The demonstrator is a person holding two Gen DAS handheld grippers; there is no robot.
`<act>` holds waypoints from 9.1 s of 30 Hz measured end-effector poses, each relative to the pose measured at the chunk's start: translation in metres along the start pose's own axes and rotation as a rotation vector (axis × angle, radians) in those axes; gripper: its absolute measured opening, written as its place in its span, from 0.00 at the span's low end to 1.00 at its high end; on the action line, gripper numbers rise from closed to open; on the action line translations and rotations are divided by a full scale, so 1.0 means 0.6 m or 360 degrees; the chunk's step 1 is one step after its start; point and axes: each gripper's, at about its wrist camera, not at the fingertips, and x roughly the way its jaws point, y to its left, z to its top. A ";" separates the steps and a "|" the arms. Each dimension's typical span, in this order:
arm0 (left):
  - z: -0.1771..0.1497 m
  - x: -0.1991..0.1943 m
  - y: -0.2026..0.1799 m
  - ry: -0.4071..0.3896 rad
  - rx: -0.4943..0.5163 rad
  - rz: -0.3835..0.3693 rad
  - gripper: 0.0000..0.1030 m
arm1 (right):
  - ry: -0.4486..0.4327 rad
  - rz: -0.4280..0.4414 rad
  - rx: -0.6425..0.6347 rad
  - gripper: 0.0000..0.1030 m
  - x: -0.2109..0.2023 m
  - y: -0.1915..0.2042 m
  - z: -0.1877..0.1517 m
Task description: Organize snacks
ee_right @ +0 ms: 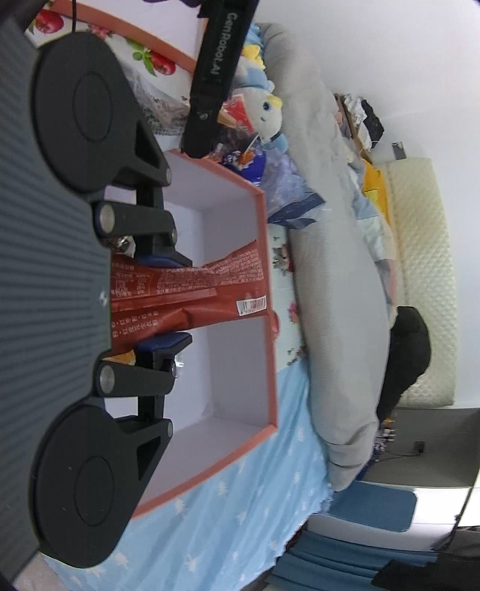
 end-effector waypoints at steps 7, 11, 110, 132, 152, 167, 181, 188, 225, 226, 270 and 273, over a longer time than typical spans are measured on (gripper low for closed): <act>-0.003 0.022 -0.003 0.0011 0.0047 0.0044 0.63 | 0.0023 0.0021 0.0035 0.38 0.019 -0.010 -0.014; -0.003 0.023 0.001 -0.0004 0.0006 0.0047 0.76 | 0.0037 0.0046 0.0058 0.44 0.027 -0.018 -0.016; -0.189 -0.103 0.416 -0.0310 -0.0838 0.0095 0.88 | 0.0175 0.0371 -0.0382 0.58 0.028 0.358 -0.106; -0.119 0.092 0.540 -0.0259 -0.1189 -0.0373 0.54 | 0.0198 0.0315 -0.0613 0.55 0.214 0.427 -0.109; -0.089 0.166 0.558 -0.0290 -0.1173 -0.0461 0.14 | -0.0001 0.0070 -0.0996 0.08 0.244 0.467 -0.138; -0.147 0.067 0.514 -0.0277 -0.1100 -0.0365 0.08 | -0.0099 0.0101 -0.0973 0.02 0.128 0.470 -0.148; -0.227 -0.031 0.499 -0.0293 -0.1101 -0.0275 0.08 | -0.0018 -0.0006 -0.0951 0.04 0.093 0.437 -0.179; -0.231 -0.041 0.504 -0.0291 -0.1078 -0.0232 0.08 | -0.0028 0.0000 -0.0752 0.48 0.126 0.414 -0.148; -0.217 -0.021 0.516 -0.0242 -0.1034 -0.0141 0.08 | 0.0168 0.0027 -0.0402 0.53 0.258 0.389 -0.108; -0.216 -0.024 0.513 -0.0246 -0.1026 -0.0136 0.08 | 0.0165 0.0030 -0.0405 0.53 0.252 0.389 -0.108; -0.229 -0.208 0.312 -0.0323 -0.0785 0.0065 0.07 | 0.0024 0.0220 -0.0263 0.53 -0.022 0.321 -0.048; -0.210 -0.220 0.296 -0.0333 -0.0751 0.0051 0.07 | -0.0003 0.0211 -0.0238 0.53 -0.034 0.312 -0.029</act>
